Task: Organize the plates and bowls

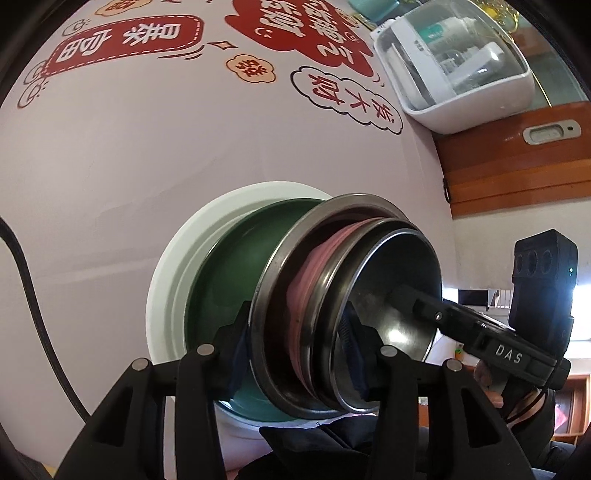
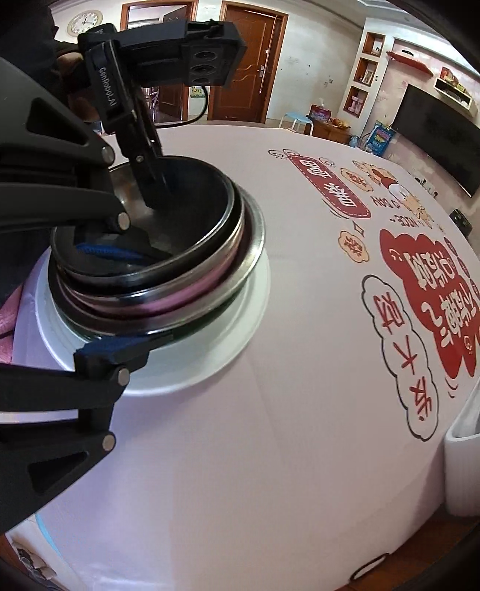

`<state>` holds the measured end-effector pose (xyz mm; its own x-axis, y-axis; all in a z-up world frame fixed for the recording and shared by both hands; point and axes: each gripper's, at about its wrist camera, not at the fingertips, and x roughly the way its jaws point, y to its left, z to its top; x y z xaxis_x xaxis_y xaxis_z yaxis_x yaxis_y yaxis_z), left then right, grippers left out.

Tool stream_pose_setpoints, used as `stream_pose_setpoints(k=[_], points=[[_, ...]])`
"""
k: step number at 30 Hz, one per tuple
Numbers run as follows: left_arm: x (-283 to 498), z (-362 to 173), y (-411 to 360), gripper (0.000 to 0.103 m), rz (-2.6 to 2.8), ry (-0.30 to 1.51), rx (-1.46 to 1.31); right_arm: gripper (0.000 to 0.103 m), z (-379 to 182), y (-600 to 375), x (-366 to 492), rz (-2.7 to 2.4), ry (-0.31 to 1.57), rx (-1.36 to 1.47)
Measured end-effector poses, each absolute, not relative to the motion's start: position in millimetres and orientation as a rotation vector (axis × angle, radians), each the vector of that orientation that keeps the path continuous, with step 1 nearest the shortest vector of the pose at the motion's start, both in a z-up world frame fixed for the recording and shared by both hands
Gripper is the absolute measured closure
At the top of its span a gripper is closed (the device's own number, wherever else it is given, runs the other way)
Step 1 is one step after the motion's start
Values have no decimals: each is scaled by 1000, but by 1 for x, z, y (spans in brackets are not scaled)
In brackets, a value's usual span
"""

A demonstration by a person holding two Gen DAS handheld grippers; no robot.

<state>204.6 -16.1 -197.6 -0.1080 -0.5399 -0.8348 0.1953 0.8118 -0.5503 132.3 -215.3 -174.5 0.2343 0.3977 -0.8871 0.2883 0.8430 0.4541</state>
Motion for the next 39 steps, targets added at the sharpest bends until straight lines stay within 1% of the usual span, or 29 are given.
stream_pose_setpoints(k=[4,8,10,13,18,21,23,25,27,29,31,32,35,37,39], points=[[199,-190,-9,57,-587,1539,-312,67,-169,-219,133,100,1359,598],[188,-179,4,54,-538,1479,-327,61,-156,-220,129,130,1321,553],[180,-175,9,48,-528,1441,-344,59,-150,-217,125,151,1296,505],[168,-172,13,48,-505,1399,-355,59,-141,-212,117,175,1246,422],[144,-159,21,47,-465,1312,-352,50,-128,-199,101,198,1160,314],[127,-144,26,40,-447,1239,-338,48,-120,-191,89,203,1122,280],[116,-135,31,40,-422,1214,-339,48,-110,-184,78,215,1082,241],[108,-127,36,40,-408,1201,-346,46,-103,-180,71,215,1053,217],[99,-119,41,40,-377,1185,-344,38,-93,-175,62,219,1020,201],[90,-110,45,36,-348,1164,-334,32,-85,-172,56,233,1000,196],[81,-99,51,30,-321,1130,-331,31,-76,-170,50,253,989,201],[75,-92,54,29,-306,1105,-323,30,-71,-168,47,258,982,198],[62,-71,58,25,-276,1055,-285,22,-58,-164,39,231,966,169],[54,-59,60,24,-266,1029,-273,20,-48,-163,32,221,968,174],[48,-48,61,23,-259,1013,-262,17,-40,-161,26,225,969,188]])
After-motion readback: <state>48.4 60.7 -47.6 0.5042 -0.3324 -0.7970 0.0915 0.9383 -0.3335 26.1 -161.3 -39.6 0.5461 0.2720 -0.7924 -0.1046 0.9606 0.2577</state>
